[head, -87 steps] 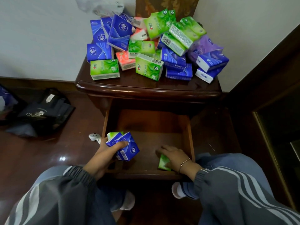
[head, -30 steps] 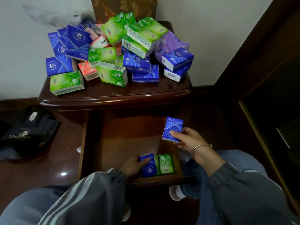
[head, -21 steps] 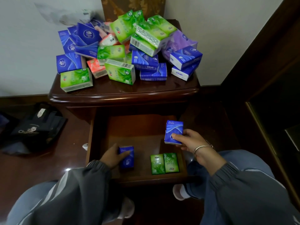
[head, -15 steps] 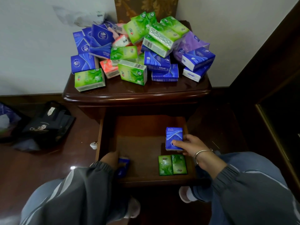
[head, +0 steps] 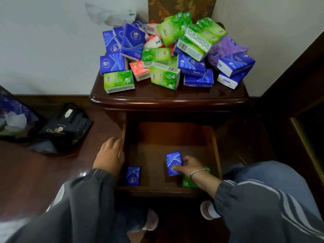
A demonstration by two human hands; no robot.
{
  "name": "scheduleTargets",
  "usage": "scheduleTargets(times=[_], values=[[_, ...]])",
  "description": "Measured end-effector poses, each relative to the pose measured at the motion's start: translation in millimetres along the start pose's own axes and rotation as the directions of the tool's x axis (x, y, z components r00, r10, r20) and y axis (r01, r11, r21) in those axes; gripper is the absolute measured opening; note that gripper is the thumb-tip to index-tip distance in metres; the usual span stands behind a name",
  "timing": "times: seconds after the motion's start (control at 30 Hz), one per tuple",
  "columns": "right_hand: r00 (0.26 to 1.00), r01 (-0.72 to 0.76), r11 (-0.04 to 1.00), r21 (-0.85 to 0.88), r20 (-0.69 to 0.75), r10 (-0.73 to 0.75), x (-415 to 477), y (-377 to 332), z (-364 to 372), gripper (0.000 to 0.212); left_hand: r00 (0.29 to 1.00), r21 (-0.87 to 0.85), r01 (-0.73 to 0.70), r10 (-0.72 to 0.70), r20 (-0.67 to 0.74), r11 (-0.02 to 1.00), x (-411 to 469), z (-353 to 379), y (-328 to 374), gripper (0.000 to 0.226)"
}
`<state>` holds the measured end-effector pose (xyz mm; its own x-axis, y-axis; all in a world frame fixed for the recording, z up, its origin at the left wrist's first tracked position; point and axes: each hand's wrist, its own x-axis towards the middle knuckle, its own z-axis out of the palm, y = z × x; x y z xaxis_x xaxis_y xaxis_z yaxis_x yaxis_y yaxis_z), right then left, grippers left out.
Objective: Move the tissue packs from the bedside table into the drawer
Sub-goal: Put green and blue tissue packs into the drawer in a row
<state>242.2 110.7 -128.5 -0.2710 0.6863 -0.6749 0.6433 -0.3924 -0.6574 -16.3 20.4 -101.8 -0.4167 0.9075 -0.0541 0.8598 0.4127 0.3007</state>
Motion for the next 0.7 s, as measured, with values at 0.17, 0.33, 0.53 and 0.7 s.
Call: scheduleTargets(times=[0.17,0.33,0.53,0.7], values=[[0.992,0.089,0.976,-0.201,0.106,-0.069,8.4,-14.4,75.1,0.019,0.810,-0.312,0.531,-0.363,0.460,0.788,-13.5,0.3,-18.5,0.033],[0.974,0.110,0.942,-0.316,0.221,-0.039,13.4,-33.1,117.2,0.045,0.833,-0.228,0.478,-0.355,0.424,0.848,-11.0,6.2,-17.8,0.027],[0.905,0.227,0.903,-0.365,0.423,-0.057,7.6,-45.8,125.9,0.041,0.838,-0.239,0.473,-0.350,0.418,0.848,-3.2,8.7,-19.4,0.025],[0.889,0.163,0.932,-0.325,0.459,0.005,6.0,-53.3,124.6,0.047,0.830,-0.246,0.485,-0.353,0.431,0.839,2.1,14.1,-21.9,0.026]])
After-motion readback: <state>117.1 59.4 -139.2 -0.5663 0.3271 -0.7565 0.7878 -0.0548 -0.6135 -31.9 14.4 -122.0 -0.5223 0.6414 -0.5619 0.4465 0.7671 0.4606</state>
